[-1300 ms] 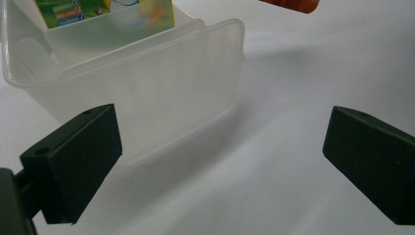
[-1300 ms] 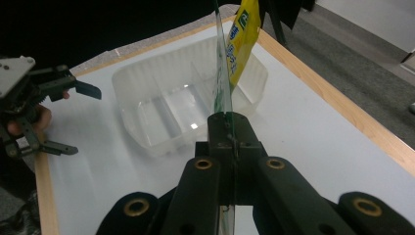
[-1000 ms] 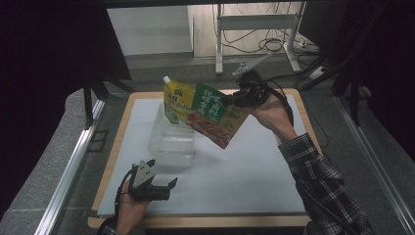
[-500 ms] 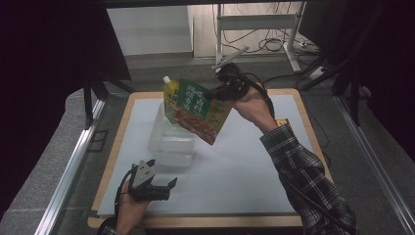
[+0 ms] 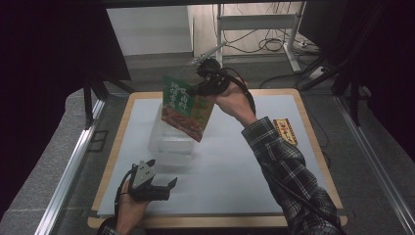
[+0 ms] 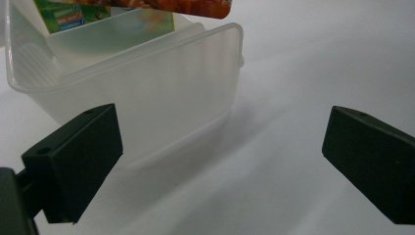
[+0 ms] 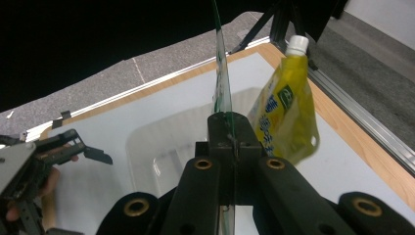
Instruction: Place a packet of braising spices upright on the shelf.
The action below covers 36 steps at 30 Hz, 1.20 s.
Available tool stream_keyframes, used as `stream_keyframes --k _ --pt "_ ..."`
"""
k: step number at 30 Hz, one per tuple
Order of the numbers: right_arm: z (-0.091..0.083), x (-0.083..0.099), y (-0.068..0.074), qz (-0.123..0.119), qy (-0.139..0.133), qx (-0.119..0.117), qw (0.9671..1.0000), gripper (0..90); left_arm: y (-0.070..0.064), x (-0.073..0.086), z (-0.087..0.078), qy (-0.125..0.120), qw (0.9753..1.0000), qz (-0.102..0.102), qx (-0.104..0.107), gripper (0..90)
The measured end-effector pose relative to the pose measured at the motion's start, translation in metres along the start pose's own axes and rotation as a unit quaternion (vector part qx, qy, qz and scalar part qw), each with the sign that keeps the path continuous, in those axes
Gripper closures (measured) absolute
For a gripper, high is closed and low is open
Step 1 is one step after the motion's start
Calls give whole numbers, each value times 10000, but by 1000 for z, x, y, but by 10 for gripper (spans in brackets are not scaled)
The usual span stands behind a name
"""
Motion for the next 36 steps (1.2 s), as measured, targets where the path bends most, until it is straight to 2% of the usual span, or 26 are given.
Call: stream_keyframes --k 8,16,28,35,36 --pt "15 -9 12 -99 65 -13 9999 893 0 0 0 -8 10000 18 6 10" --pt "32 -12 17 -183 226 -9 9996 893 0 0 0 -23 10000 10 6 10" --pt "51 -9 18 -227 417 -103 9988 892 -1 0 1 -16 10000 15 18 11" --pt "74 3 27 -313 644 -147 9973 891 0 0 0 4 10000 18 10 11" --pt "75 3 27 -236 569 -203 9979 892 0 0 0 5 10000 18 8 11"
Point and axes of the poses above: each handheld gripper's, and its own axes: z roughly forward along the jaws, x roughly out of its underside, y roughly to its left, the point moved 6 cm from there along z, roughly forward along the jaws, and after that the axes turned 15 degrees about x, right-handed, at the moved point
